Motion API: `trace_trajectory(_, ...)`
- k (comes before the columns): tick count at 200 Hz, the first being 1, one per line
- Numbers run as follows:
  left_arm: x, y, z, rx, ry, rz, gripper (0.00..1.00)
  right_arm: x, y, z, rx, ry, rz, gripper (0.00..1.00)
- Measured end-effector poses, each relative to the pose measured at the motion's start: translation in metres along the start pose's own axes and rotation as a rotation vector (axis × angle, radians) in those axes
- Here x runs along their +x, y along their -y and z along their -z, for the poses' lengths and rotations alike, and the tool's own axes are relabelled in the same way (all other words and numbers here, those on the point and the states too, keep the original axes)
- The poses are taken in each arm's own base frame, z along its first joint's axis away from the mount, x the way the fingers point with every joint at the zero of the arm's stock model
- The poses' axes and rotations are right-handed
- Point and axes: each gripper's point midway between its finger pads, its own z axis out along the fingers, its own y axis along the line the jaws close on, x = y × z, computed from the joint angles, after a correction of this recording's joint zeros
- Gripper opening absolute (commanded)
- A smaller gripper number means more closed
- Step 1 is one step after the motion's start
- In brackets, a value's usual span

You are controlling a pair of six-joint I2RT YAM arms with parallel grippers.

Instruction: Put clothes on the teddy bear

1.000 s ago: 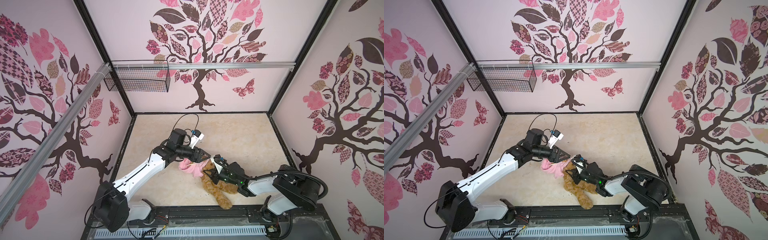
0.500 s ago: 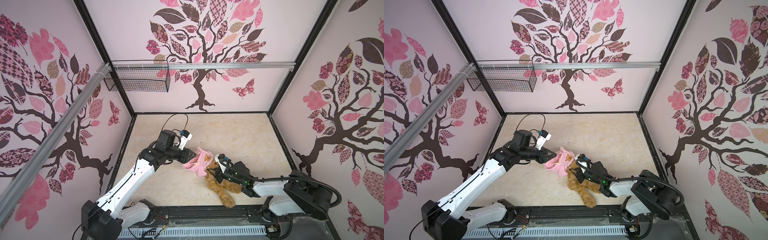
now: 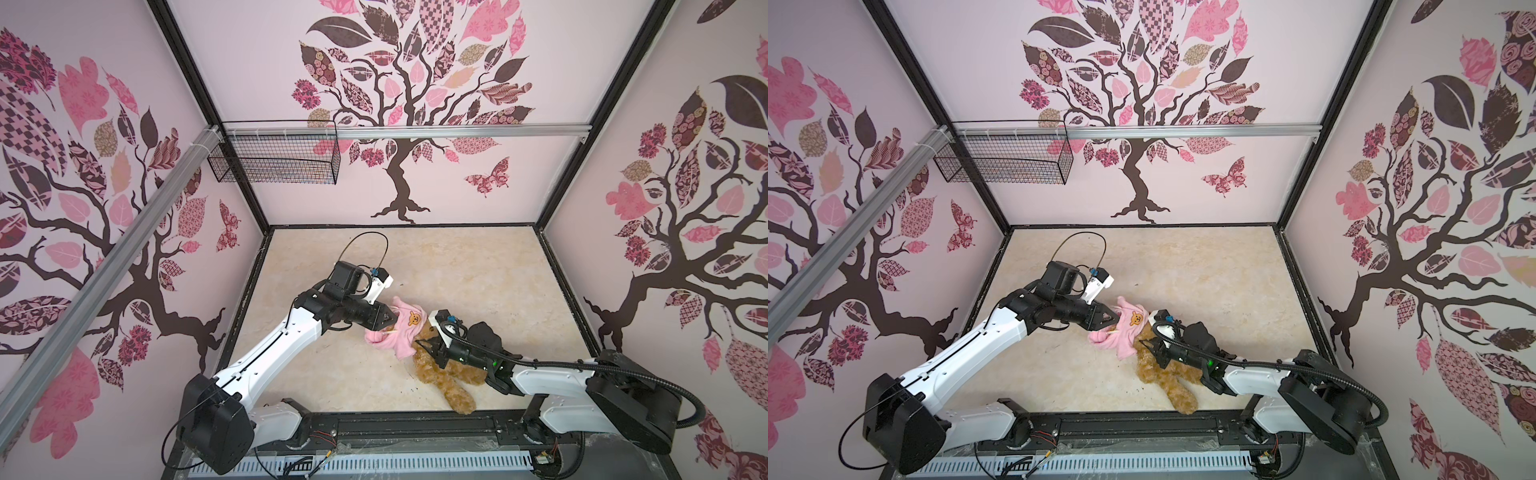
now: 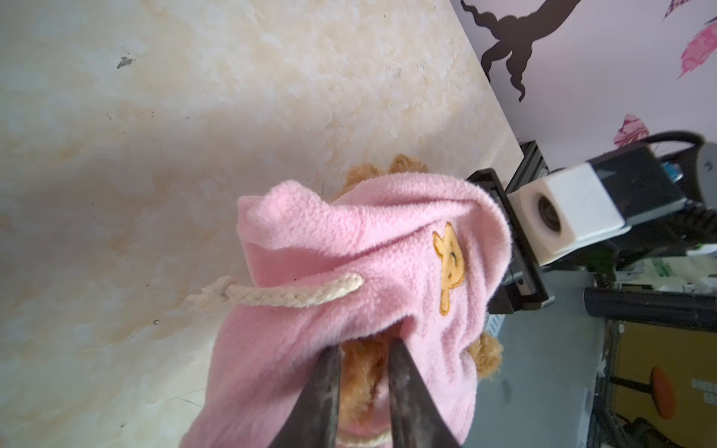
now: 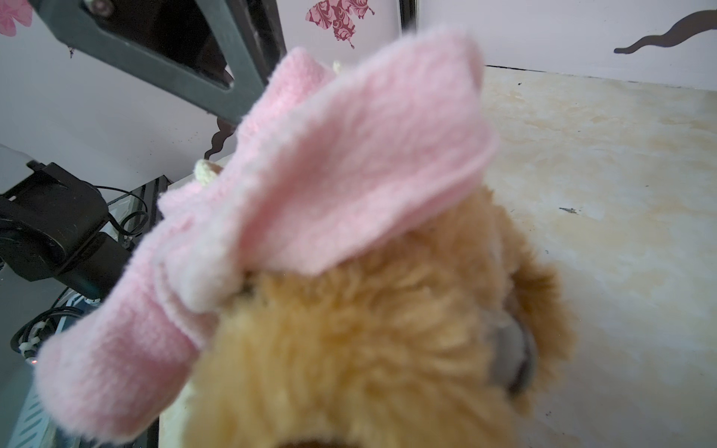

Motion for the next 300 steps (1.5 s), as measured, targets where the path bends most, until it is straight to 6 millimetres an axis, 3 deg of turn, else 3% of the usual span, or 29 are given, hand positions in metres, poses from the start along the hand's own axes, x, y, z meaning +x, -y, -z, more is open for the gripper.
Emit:
trace_trajectory(43,0.005,-0.001,0.009,-0.036,0.032,-0.018,0.3,-0.003,0.0,-0.002,0.001,-0.003,0.01,0.12)
trace_trajectory(118,0.007,-0.004,0.004,-0.03,0.021,-0.006,0.31,-0.01,-0.001,-0.001,-0.001,0.017,0.01,0.12)
trace_trajectory(178,-0.005,0.005,-0.008,0.069,0.055,0.048,0.41,-0.016,-0.006,-0.002,-0.032,0.026,0.019,0.12)
trace_trajectory(232,-0.021,0.014,0.0,0.183,0.104,0.08,0.41,-0.019,-0.007,0.0,-0.035,0.034,0.092,0.12)
trace_trajectory(267,-0.013,0.013,-0.002,0.199,0.083,0.086,0.34,-0.024,-0.01,0.002,-0.044,0.047,0.132,0.12)
trace_trajectory(300,-0.003,0.007,-0.006,0.176,0.058,0.084,0.37,-0.018,-0.012,0.002,-0.058,0.022,0.139,0.12)
